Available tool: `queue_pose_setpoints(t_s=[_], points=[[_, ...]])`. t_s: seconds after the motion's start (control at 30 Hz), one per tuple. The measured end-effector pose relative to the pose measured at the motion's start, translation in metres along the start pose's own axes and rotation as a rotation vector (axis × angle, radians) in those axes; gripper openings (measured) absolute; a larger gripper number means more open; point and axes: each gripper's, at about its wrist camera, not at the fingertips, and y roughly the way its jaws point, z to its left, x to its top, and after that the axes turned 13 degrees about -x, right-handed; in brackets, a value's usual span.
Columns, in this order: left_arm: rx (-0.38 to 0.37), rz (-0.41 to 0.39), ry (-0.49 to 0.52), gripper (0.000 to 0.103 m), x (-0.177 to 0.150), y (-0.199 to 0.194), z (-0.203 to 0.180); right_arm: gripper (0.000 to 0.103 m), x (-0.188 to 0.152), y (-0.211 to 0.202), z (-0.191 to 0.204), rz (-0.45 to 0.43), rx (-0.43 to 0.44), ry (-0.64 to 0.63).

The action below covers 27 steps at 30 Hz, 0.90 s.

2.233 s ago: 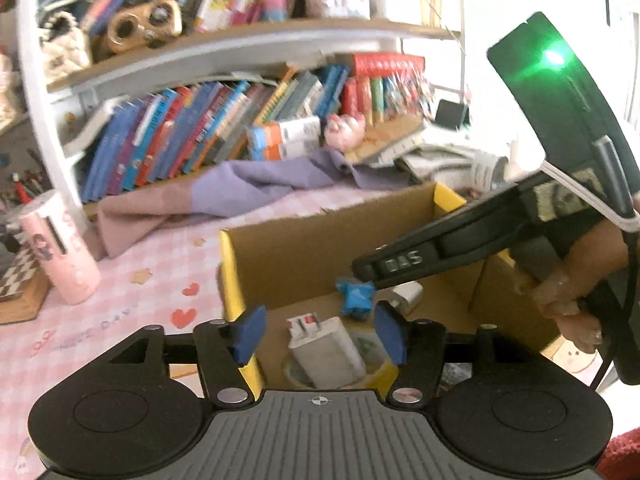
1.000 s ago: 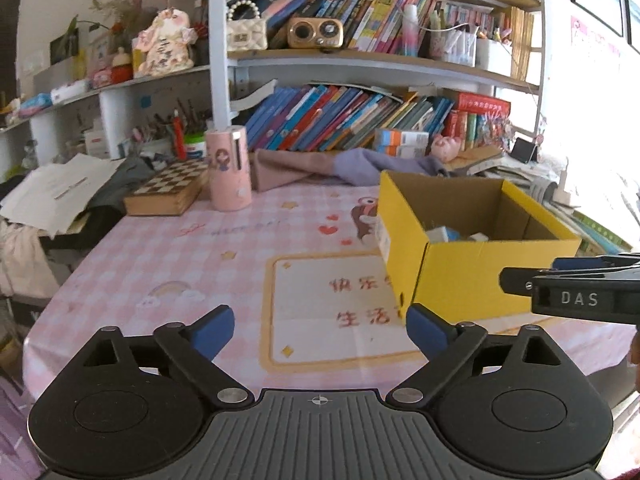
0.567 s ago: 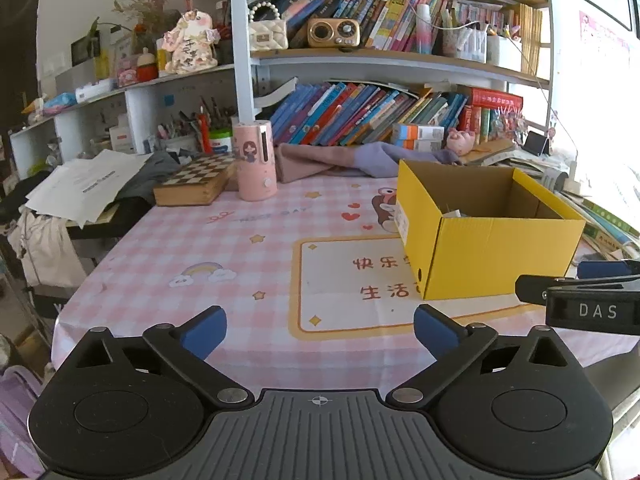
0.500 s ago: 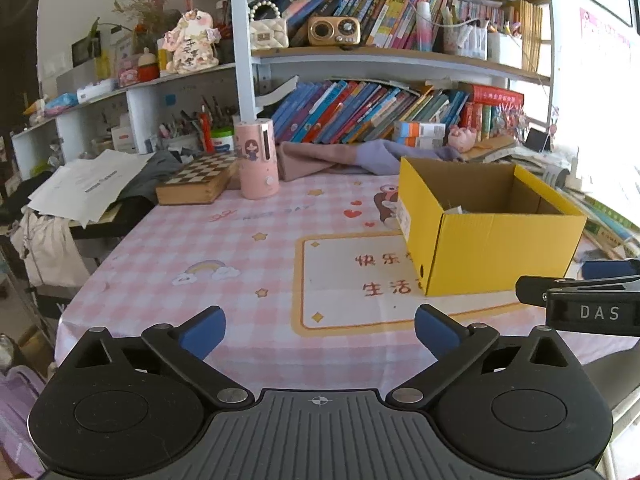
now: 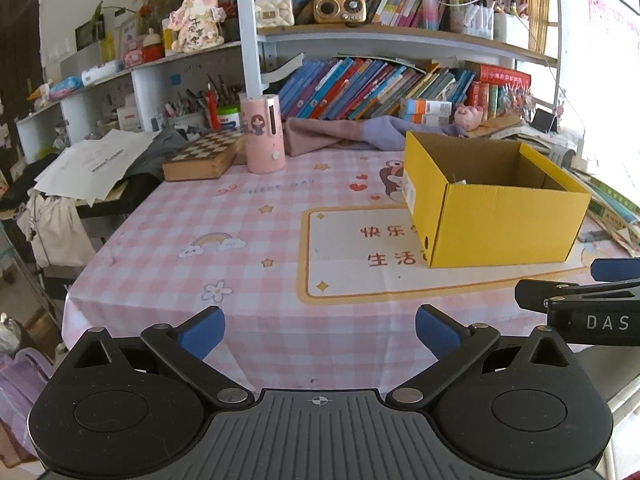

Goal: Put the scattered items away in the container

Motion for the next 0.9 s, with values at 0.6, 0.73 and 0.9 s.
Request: queue_pose_setpoints(t_s=[0.6, 0.73, 0.9], points=[[-0.016, 0.005, 0.012, 0.103, -0.0017, -0.0022, -0.0052, 0.094, -0.0042, -0.004, 0.0003, 0.009, 0.003, 0.004], [-0.019, 0.007, 0.012, 0.103, -0.0013, -0.0016, -0.0054, 0.095, -0.0041, -0.0048, 0.0002, 0.008, 0.003, 0.003], [-0.023, 0.007, 0.011, 0.103, -0.001, -0.0006, -0.0055, 0.095, -0.0043, -0.0045, 0.0004, 0.009, 0.003, 0.004]])
